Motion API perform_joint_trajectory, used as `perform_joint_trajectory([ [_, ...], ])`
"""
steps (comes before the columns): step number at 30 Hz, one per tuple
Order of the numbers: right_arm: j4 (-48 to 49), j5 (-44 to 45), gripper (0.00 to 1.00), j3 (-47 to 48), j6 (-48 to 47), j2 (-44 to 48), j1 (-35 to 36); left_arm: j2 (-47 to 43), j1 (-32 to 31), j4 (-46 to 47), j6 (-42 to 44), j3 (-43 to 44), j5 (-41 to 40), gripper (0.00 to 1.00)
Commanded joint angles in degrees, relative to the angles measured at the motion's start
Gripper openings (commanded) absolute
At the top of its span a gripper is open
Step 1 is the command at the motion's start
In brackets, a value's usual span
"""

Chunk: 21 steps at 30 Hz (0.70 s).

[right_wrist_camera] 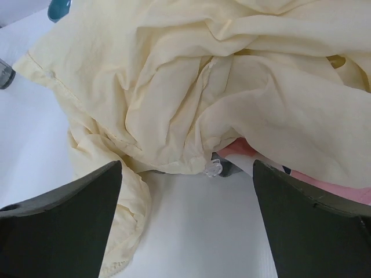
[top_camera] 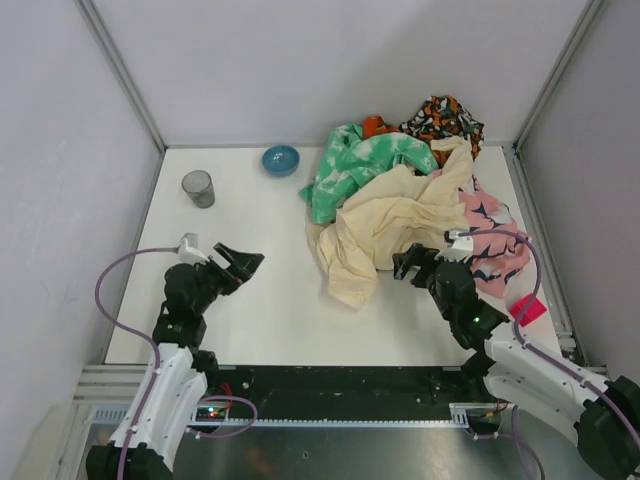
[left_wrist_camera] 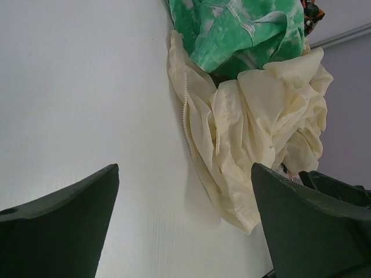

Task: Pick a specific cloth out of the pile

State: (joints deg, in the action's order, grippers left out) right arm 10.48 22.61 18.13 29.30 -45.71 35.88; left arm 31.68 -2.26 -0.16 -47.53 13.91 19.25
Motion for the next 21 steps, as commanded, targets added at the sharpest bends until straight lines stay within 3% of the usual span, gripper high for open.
perform_joint_trajectory([
  [1, -0.06, 0.53, 0.99, 1.72, -0.79, 2.9, -0.06, -1.07, 0.59, -0.27, 0.95, 0.68, -0.21, 1.0],
  [7, -2.76, -1.8, 0.99, 1.73, -4.97, 8.44, -0.09, -2.01, 0.59, -2.77, 0.3, 0.68, -1.78, 1.0],
  [12, -4.16, -10.11, 0.99, 4.14, -16.97, 12.77, 0.1, -1.39, 0.6, -3.44, 0.35, 0.69, -1.72, 1.0],
  [16, -11.56, -11.11, 0.99, 9.85, -28.22, 7.87, 2.56, -0.33, 0.59, -3.48, 0.37, 0.64, -1.73, 1.0],
  [21, -15.99, -1.99, 0.99, 12.73, -53.03, -2.87, 11.23, 0.16, 0.59, -3.45, 0.8, 0.68, -1.42, 1.0],
])
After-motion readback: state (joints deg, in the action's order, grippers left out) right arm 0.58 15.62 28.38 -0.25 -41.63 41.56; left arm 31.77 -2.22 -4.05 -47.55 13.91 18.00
